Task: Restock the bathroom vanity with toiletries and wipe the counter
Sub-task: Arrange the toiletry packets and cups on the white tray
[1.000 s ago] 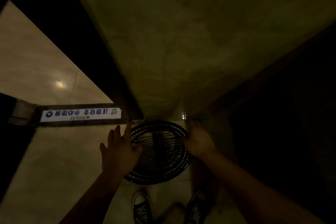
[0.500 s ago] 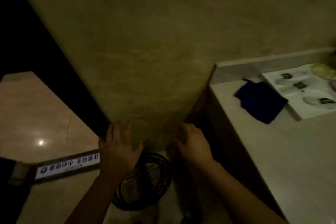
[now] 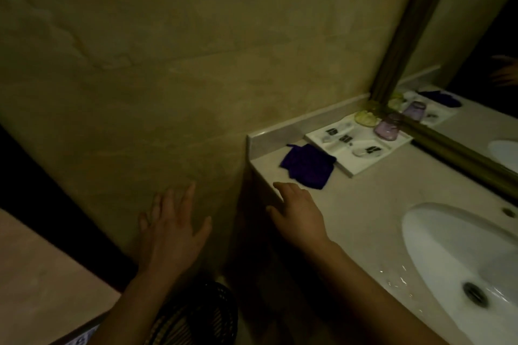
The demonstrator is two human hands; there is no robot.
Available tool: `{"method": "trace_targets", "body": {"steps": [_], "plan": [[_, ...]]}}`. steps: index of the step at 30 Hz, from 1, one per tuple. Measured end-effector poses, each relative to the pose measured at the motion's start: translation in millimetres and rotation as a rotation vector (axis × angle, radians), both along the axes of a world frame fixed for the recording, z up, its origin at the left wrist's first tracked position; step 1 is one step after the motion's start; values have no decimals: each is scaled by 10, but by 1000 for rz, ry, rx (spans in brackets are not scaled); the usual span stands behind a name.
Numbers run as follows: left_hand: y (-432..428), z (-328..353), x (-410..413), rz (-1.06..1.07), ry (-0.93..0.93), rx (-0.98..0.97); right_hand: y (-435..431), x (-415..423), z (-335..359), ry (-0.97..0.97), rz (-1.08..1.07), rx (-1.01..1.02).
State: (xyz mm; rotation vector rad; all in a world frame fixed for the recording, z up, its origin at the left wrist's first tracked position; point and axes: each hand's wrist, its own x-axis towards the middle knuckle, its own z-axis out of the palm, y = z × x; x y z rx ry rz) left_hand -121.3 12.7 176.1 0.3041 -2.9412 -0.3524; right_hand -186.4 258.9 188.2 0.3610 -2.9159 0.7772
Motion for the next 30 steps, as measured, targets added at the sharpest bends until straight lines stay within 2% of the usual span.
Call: {"method": "trace_targets", "body": {"steps": [7, 13, 30], "plan": [[428, 250, -287, -213, -54, 12, 355, 136, 226, 84, -166, 14], [799, 245, -604, -321, -107, 22, 750, 52, 215, 29, -269, 7], [1905, -385, -1927, -418, -178, -112, 1914, -1109, -277, -113, -303, 2]]}}
